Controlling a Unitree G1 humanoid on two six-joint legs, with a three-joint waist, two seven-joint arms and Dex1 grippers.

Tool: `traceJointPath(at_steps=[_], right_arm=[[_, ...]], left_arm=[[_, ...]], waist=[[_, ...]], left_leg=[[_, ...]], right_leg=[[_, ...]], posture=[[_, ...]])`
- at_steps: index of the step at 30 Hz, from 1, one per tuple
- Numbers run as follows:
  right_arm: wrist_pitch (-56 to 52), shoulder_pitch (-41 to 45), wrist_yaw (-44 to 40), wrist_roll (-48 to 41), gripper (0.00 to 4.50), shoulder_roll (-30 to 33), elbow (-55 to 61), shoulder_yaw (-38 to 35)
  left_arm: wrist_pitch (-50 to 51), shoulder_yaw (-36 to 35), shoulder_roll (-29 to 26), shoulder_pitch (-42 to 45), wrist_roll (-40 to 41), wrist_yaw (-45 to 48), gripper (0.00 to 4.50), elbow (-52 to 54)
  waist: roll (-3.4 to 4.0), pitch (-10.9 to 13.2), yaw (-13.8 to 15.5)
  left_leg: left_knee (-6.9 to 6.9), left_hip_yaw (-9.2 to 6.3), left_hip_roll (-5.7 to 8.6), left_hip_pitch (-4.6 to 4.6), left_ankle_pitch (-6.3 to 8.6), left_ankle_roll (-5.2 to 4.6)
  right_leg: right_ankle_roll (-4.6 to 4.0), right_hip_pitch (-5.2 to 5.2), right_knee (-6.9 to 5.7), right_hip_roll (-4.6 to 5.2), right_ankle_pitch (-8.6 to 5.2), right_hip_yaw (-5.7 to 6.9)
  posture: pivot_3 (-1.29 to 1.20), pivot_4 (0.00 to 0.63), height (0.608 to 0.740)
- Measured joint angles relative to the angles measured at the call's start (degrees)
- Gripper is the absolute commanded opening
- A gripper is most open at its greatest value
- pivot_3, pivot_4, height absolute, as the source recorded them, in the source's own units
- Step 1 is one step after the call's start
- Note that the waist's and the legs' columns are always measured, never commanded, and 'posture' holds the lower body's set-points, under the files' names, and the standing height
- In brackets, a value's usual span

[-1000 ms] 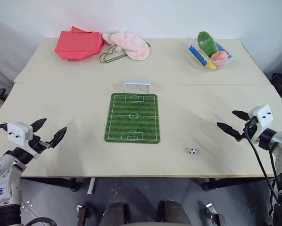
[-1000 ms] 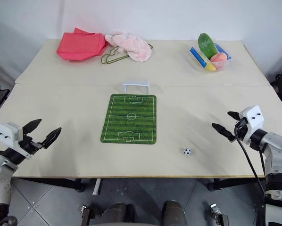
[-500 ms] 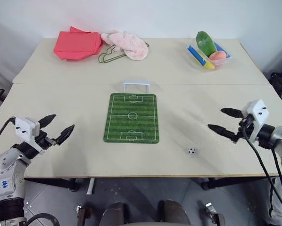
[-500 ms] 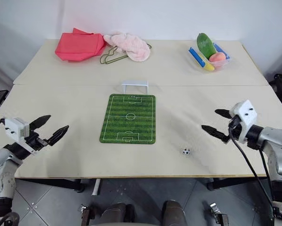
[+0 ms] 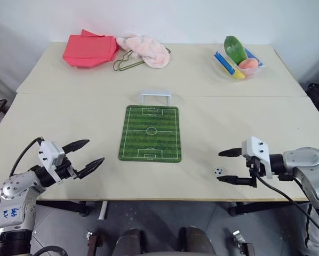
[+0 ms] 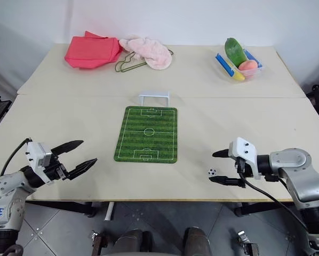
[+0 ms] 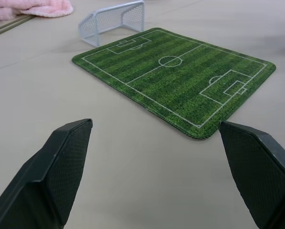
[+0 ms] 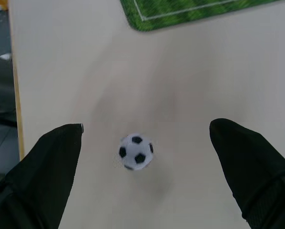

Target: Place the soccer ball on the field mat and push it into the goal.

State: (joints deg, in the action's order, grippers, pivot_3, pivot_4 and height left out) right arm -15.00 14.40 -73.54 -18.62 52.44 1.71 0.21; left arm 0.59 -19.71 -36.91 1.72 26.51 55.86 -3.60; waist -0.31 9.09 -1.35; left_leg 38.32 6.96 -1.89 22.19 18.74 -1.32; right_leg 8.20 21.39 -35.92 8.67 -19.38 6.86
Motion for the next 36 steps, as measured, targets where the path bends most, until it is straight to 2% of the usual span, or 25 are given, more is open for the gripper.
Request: traceJointPath(at_steps=[5, 9, 13, 21, 31, 36], right_arm=[[4.83, 1.94, -1.99, 4.04, 4.47, -1.41, -5.79, 4.56], [8.42, 4.51, -2.15, 5.72, 4.47, -3.23, -9.98, 5.8], [10.24, 5.12, -1.7, 5.82, 3.61, -4.87, -12.43, 5.41], [11.51, 5.3, -1.78, 5.91, 0.91, -6.03, -13.26, 5.12], [7.4, 4.9, -0.97, 4.22, 0.85, -6.12, -8.32, 4.66], [1.28, 8.55, 1.83, 1.15, 0.85, -8.3, -3.68, 3.74]], left_arm=[[0.03, -0.26, 0.04, -4.52, 0.02, -0.43, 4.5, 1.78], [0.09, -0.59, 0.06, -4.98, 0.07, -1.2, 4.5, 3.33], [0.09, -0.83, 0.06, -5.3, 0.1, -1.73, 4.5, 3.5], [0.09, -2.06, 0.02, -6.05, 0.16, -2.07, 4.5, 3.68], [-0.79, -1.94, 0.58, -5.81, 0.1, -2.75, 4.5, 3.5], [-1.41, -1.54, 0.86, -5.64, 0.12, -2.23, 4.5, 3.03]], waist=[[-0.05, 0.03, -0.26], [-0.13, 0.01, -0.22], [-0.16, 0.0, -0.32], [-0.16, 0.0, -0.18], [-0.13, 0.02, -0.14], [-0.13, 0.02, -0.26]], left_leg=[[0.01, 0.02, -0.05, -0.02, 0.0, 0.01], [0.17, -0.03, -0.1, -0.02, 0.0, 0.0], [0.21, -0.04, -0.15, -0.05, 0.0, 0.01], [0.21, -0.08, -0.13, -0.05, 0.01, 0.01], [0.21, -0.09, -0.12, -0.03, 0.02, 0.01], [0.21, -0.09, -0.13, -0.02, 0.01, 0.01]], right_leg=[[0.0, 0.0, 0.0, -0.04, 0.0, 0.01], [0.0, -0.1, 0.0, -0.03, 0.0, 0.02], [0.0, -0.14, -0.01, -0.06, 0.0, 0.02], [0.0, -0.15, -0.02, -0.05, 0.0, 0.05], [0.0, -0.14, -0.02, -0.03, 0.0, 0.05], [0.0, -0.11, -0.04, -0.04, 0.0, 0.05]], posture=[[0.0, 0.15, 0.74], [0.0, 0.15, 0.74], [0.0, 0.15, 0.74], [0.0, 0.15, 0.74], [0.0, 0.15, 0.74], [0.0, 0.15, 0.74]])
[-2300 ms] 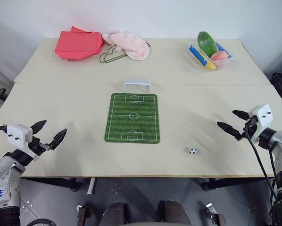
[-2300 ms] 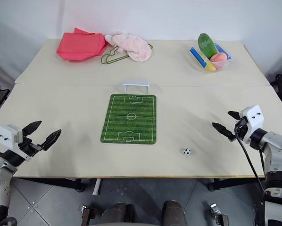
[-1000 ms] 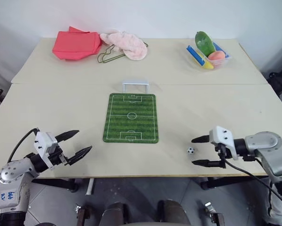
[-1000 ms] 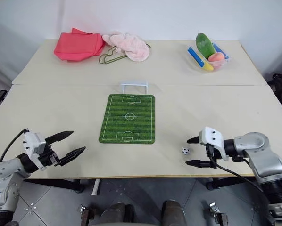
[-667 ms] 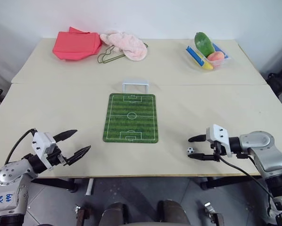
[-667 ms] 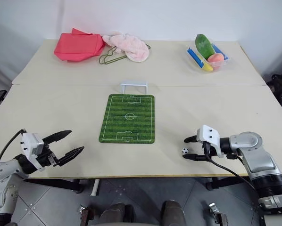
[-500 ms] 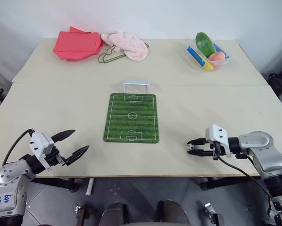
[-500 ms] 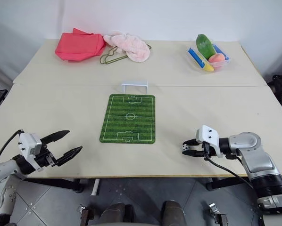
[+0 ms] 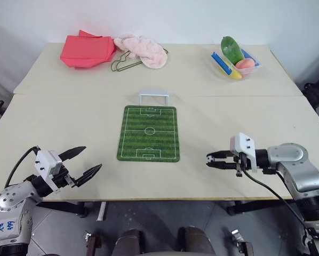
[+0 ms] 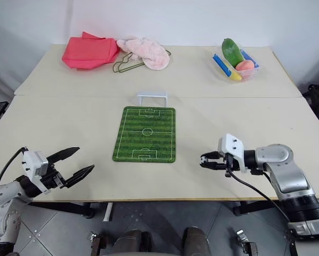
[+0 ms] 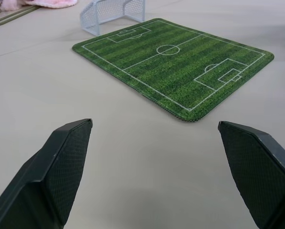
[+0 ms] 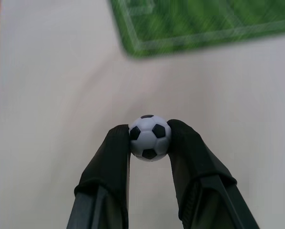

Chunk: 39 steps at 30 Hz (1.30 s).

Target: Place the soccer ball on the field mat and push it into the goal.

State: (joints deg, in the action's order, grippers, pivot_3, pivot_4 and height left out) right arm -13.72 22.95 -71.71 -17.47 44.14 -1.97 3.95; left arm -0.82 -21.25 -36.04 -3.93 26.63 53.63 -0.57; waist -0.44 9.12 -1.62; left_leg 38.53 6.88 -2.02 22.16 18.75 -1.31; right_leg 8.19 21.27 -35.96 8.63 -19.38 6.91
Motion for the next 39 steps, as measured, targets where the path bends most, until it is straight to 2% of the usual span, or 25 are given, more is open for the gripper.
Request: traceJointPath(at_steps=[3, 8, 15, 17, 24, 39], right_arm=[[-6.17, 4.97, 2.49, -2.45, 0.85, -5.06, 5.01, 1.35], [-11.19, 12.28, 4.02, -2.02, 0.85, -12.07, 8.34, 9.93], [-10.68, 19.97, 4.09, 3.66, 0.85, -19.1, -1.49, 18.44], [-8.11, 22.58, 3.7, 5.74, 0.85, -21.8, -7.57, 19.93], [-1.32, 27.4, 2.46, 9.46, 0.85, -26.58, -20.61, 20.59], [7.59, 31.01, 2.3, 14.85, 0.85, -32.53, -36.42, 20.32]], left_arm=[[-1.18, 0.56, -0.01, 0.96, 0.13, 2.66, 4.5, -1.6], [-4.64, 1.07, -0.19, 3.62, 0.89, 8.84, 4.5, -5.35], [-5.6, 1.47, 0.7, 7.96, 3.32, 13.77, 4.5, -8.82], [-4.69, 1.63, 1.64, 9.24, 5.26, 14.86, 4.5, -8.87], [-3.08, 2.08, 2.12, 9.23, 7.62, 17.21, 4.5, -8.22], [-3.57, 0.88, 2.27, 1.97, 7.64, 14.55, 4.5, -2.89]], waist=[[0.02, 0.01, -0.15], [0.0, 0.0, 0.2], [0.0, 0.01, -0.12], [0.0, 0.01, -0.26], [0.0, 0.01, -0.77], [0.05, 0.04, -1.83]], left_leg=[[0.0, 0.04, -0.04, 0.02, 0.0, 0.01], [0.04, -0.06, 0.07, 0.14, 0.02, -0.01], [0.2, -0.09, 0.14, 0.23, 0.05, -0.05], [0.21, -0.08, 0.19, 0.23, 0.05, -0.05], [0.2, -0.1, 0.2, 0.23, 0.05, -0.04], [0.17, -0.16, 0.02, 0.22, 0.05, -0.03]], right_leg=[[0.0, 0.08, -0.05, -0.03, 0.0, -0.01], [-0.01, 0.13, -0.07, 0.04, 0.0, 0.08], [0.0, 0.16, -0.15, 0.01, 0.0, 0.13], [0.0, 0.18, -0.17, 0.01, 0.0, 0.14], [0.0, 0.19, -0.21, 0.0, 0.0, 0.17], [-0.01, 0.19, -0.25, 0.0, 0.0, 0.16]], posture=[[0.0, 0.15, 0.74], [0.0, 0.15, 0.74], [0.0, 0.15, 0.74], [0.0, 0.15, 0.74], [0.0, 0.15, 0.74], [0.0, 0.15, 0.74]])
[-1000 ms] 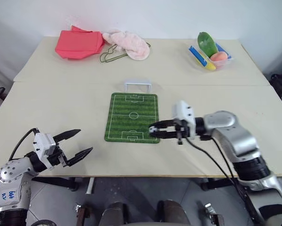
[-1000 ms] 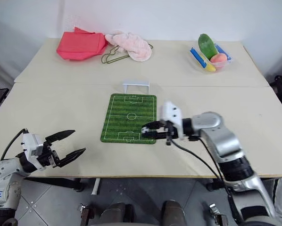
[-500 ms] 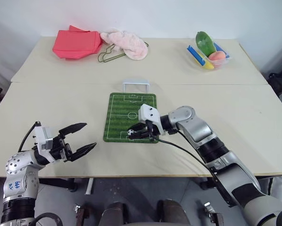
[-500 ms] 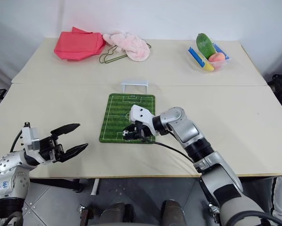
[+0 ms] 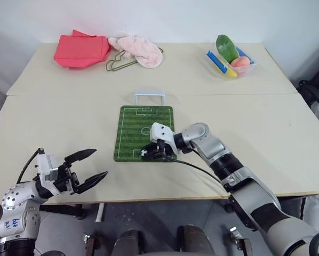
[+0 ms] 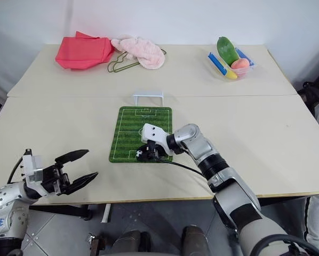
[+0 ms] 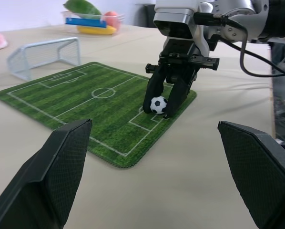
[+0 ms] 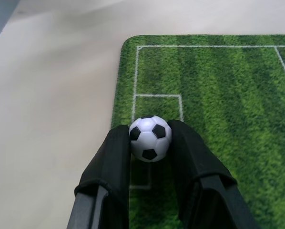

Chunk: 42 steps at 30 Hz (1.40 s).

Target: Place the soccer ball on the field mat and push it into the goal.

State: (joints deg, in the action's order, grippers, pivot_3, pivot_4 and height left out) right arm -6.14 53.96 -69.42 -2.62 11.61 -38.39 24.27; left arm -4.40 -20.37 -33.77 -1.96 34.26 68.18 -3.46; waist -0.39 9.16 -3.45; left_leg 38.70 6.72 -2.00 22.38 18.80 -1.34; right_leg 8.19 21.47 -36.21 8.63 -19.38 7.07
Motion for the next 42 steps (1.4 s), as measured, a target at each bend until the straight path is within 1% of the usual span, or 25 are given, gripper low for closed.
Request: traceJointPath(at_steps=[4, 6, 8, 10, 12, 18, 23, 28, 30, 32, 33, 34, 35, 38, 39, 40, 42], right_arm=[[1.59, 1.26, 0.0, 0.7, 0.85, -0.89, -2.76, -0.33], [2.39, 1.67, 0.02, 1.0, 1.6, -1.21, -3.76, -0.48], [2.84, 1.72, -0.16, 1.08, 2.17, -1.27, -4.49, -0.8], [3.53, 1.7, -0.56, 1.11, 2.87, -1.26, -4.67, -0.84], [3.72, 1.67, -1.05, 1.11, 3.46, -1.16, -4.67, -1.16], [3.5, 1.66, -1.59, 1.08, 3.46, -0.8, -3.86, -2.53], [2.14, 1.62, -2.49, 0.76, 3.46, -0.41, 0.23, -3.64], [-4.71, -1.92, -5.09, -1.55, 3.46, 2.64, 14.83, -4.28], [-7.78, -3.67, -4.91, -2.62, 3.08, 3.1, 19.98, -4.33], [-11.7, -6.44, -4.72, -4.46, 2.56, 3.78, 26.48, -4.4], [-13.24, -7.86, -4.78, -5.35, 2.16, 4.13, 29.18, -4.37], [-14.19, -8.76, -4.72, -5.74, 1.89, 4.47, 30.65, -4.26], [-14.9, -9.85, -4.58, -5.8, 1.53, 4.82, 31.71, -4.17], [-15.41, -12.09, -3.29, -5.47, 0.56, 5.1, 31.02, -2.83], [-15.45, -12.21, -2.8, -5.3, 0.11, 4.93, 29.97, -2.15], [-15.32, -12.08, -2.33, -5.19, 0.02, 4.51, 28.81, -2.11], [-14.88, -11.16, -1.22, -5.02, 0.02, 3.62, 25.43, -2.1]], left_arm=[[0.0, -0.22, 0.0, -0.56, 0.0, -0.94, 4.5, 0.53], [-0.01, -0.3, 0.0, -0.56, 0.0, -1.23, 4.5, 0.54], [-0.01, -0.34, 0.0, -0.56, 0.0, -1.47, 4.5, 0.54], [-0.01, -0.34, 0.0, -0.55, -0.01, -1.81, 4.5, 0.54], [-0.01, -0.34, 0.0, -0.41, -0.01, -2.07, 4.5, 0.55], [0.01, -0.32, 0.0, 1.27, -0.08, -2.45, 4.5, 0.52], [0.06, -0.21, 0.0, 2.19, -0.18, -2.46, 4.5, 0.36], [0.12, 0.05, -0.05, 3.14, -0.31, -2.36, 4.5, 0.07], [0.12, 0.05, -0.08, 3.23, -0.37, -2.34, 4.5, -0.09], [0.12, 0.1, -0.11, 3.49, -0.47, -2.32, 4.5, -0.26], [0.13, 0.09, -0.13, 3.54, -0.48, -2.32, 4.5, -0.41], [0.13, 0.09, -0.13, 3.57, -0.49, -2.3, 4.5, -0.52], [0.13, 0.08, -0.14, 3.57, -0.49, -2.29, 4.5, -0.73], [0.14, 0.08, -0.14, 3.6, -0.51, -2.24, 4.5, -1.54], [0.14, 0.09, -0.14, 3.61, -0.53, -2.19, 4.5, -1.58], [0.15, 0.09, -0.16, 3.75, -0.54, -2.14, 4.5, -1.6], [0.16, 0.1, -0.28, 4.42, -0.61, -2.07, 4.5, -1.68]], waist=[[0.01, 0.01, 0.03], [0.02, 0.01, 0.03], [0.02, 0.01, 0.05], [0.02, 0.01, 0.03], [0.02, 0.01, 0.04], [0.02, 0.01, 0.03], [0.03, 0.02, 0.04], [0.03, 0.02, 0.23], [0.03, 0.02, 0.27], [0.03, 0.02, 0.33], [0.03, 0.02, 0.36], [0.03, 0.02, 0.38], [0.01, 0.01, 0.38], [0.01, 0.01, 0.36], [0.01, 0.01, 0.34], [0.01, 0.01, 0.33], [0.01, 0.01, 0.25]], left_leg=[[0.0, -0.01, 0.0, 0.0, 0.0, 0.0], [0.0, 0.0, 0.01, 0.0, 0.0, 0.0], [0.0, -0.01, 0.01, 0.0, 0.0, 0.0], [0.01, 0.0, 0.0, 0.0, 0.0, 0.0], [0.01, -0.01, 0.0, 0.0, 0.0, 0.0], [0.0, 0.0, 0.0, 0.0, 0.0, 0.0], [-0.01, -0.01, 0.0, 0.0, 0.0, 0.0], [-0.02, -0.02, 0.01, 0.01, 0.01, 0.01], [-0.02, -0.03, 0.02, 0.01, 0.01, 0.01], [-0.03, -0.04, 0.01, 0.01, 0.01, 0.02], [-0.03, -0.04, 0.03, 0.01, 0.02, 0.02], [-0.04, -0.03, 0.04, 0.01, 0.02, 0.02], [-0.03, -0.03, 0.05, 0.0, 0.02, 0.02], [-0.03, -0.01, 0.08, 0.0, 0.02, 0.02], [-0.03, 0.0, 0.08, 0.0, 0.02, 0.02], [-0.03, 0.0, 0.09, 0.0, 0.02, 0.02], [-0.04, 0.01, 0.09, 0.0, 0.02, 0.02]], right_leg=[[0.0, 0.0, -0.01, 0.0, 0.0, -0.01], [0.0, 0.0, -0.01, 0.0, 0.0, -0.01], [0.0, 0.0, -0.01, 0.01, 0.0, -0.02], [0.0, 0.0, -0.01, 0.0, 0.0, -0.02], [0.0, 0.0, -0.01, 0.0, 0.0, -0.01], [0.0, 0.0, -0.01, 0.0, 0.0, -0.01], [0.0, 0.0, -0.01, 0.0, 0.0, -0.01], [0.0, 0.0, 0.01, 0.01, 0.0, -0.01], [0.0, 0.0, 0.0, 0.01, 0.0, -0.01], [0.0, 0.0, 0.0, 0.01, 0.0, 0.0], [0.0, 0.0, 0.01, 0.01, 0.0, -0.01], [0.0, 0.0, 0.02, 0.02, 0.0, -0.01], [0.0, -0.02, 0.02, 0.02, 0.0, -0.01], [0.0, -0.01, 0.03, 0.01, 0.0, -0.01], [0.0, 0.01, 0.03, 0.01, 0.0, -0.01], [0.0, 0.0, 0.02, 0.01, 0.0, -0.01], [0.0, 0.01, 0.02, 0.0, 0.0, -0.01]], posture=[[0.0, 0.15, 0.74], [0.0, 0.15, 0.74], [0.0, 0.15, 0.74], [0.0, 0.15, 0.74], [0.0, 0.15, 0.74], [0.0, 0.15, 0.74], [0.0, 0.15, 0.74], [0.0, 0.15, 0.74], [0.0, 0.15, 0.74], [0.0, 0.15, 0.74], [0.0, 0.15, 0.74], [0.0, 0.15, 0.74], [0.0, 0.15, 0.74], [0.0, 0.15, 0.74], [0.0, 0.15, 0.74], [0.0, 0.15, 0.74], [0.0, 0.15, 0.74]])
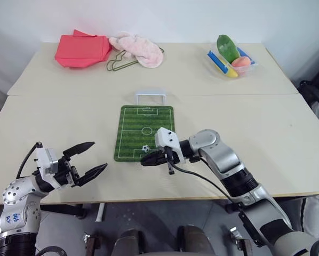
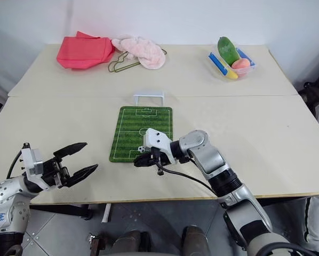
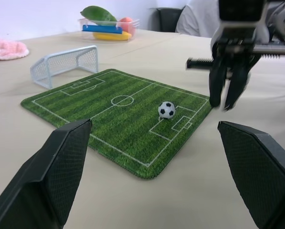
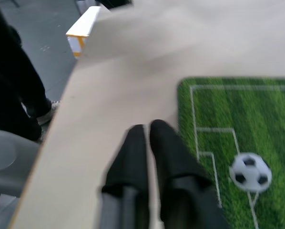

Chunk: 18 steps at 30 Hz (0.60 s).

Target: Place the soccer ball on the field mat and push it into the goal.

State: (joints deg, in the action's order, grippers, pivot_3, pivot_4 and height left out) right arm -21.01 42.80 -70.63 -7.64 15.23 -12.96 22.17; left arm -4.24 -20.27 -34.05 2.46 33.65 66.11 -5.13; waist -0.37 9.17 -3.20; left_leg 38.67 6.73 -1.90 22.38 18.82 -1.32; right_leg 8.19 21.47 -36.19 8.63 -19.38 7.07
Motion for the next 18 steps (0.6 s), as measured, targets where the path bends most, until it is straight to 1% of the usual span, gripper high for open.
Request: traceJointPath(at_steps=[4, 8, 12, 14, 16, 18], right_arm=[[2.69, 2.4, 1.34, 0.9, 0.02, -1.55, -6.71, -0.02], [8.43, 7.89, 5.81, 3.12, 0.02, -4.91, -20.24, -0.6], [13.75, 15.57, 13.43, 3.87, 0.02, -6.25, -33.35, -5.55], [16.79, 20.84, 19.36, 4.02, 0.02, -6.09, -40.15, -9.38], [18.95, 25.01, 23.79, 3.84, 0.02, -4.89, -44.29, -13.22], [20.55, 27.47, 25.44, 3.45, 0.02, -3.69, -45.65, -16.24]], left_arm=[[0.02, 0.0, -0.58, 0.84, -0.1, 0.11, 4.5, -0.21], [0.0, -0.02, -0.78, 1.49, -0.21, 0.15, 4.5, -0.48], [-0.03, -0.02, -0.98, 2.39, -0.32, 0.15, 4.5, -1.39], [-0.01, -0.03, -1.16, 2.98, -0.42, 0.14, 4.5, -2.6], [-0.03, -0.02, -1.47, 3.77, -0.58, 0.19, 4.5, -2.89], [-0.07, -0.03, -2.34, 4.74, -0.71, 0.23, 4.5, -4.08]], waist=[[0.0, 0.0, -0.05], [0.02, 0.01, -0.23], [0.08, 0.06, -0.24], [0.1, 0.13, -0.24], [0.11, 0.24, -0.19], [0.11, 0.25, -0.34]], left_leg=[[-0.02, 0.01, 0.01, 0.0, 0.0, 0.0], [-0.02, 0.02, 0.0, -0.02, 0.0, 0.0], [-0.01, -0.01, -0.02, 0.0, 0.0, 0.01], [0.0, -0.01, -0.03, 0.0, 0.0, 0.0], [-0.01, -0.04, -0.03, 0.02, 0.0, 0.01], [-0.11, -0.03, -0.03, -0.01, 0.0, 0.01]], right_leg=[[0.0, 0.01, 0.01, 0.0, 0.0, 0.01], [0.0, 0.01, -0.01, -0.01, 0.0, 0.0], [0.0, 0.01, -0.01, 0.01, 0.0, -0.01], [0.0, 0.01, -0.01, 0.01, 0.0, -0.01], [0.0, 0.01, -0.01, 0.01, 0.0, -0.01], [0.0, 0.01, -0.01, 0.0, 0.0, -0.01]], posture=[[0.0, 0.15, 0.74], [0.0, 0.15, 0.74], [0.0, 0.15, 0.74], [0.0, 0.15, 0.74], [0.0, 0.15, 0.74], [0.0, 0.15, 0.74]])
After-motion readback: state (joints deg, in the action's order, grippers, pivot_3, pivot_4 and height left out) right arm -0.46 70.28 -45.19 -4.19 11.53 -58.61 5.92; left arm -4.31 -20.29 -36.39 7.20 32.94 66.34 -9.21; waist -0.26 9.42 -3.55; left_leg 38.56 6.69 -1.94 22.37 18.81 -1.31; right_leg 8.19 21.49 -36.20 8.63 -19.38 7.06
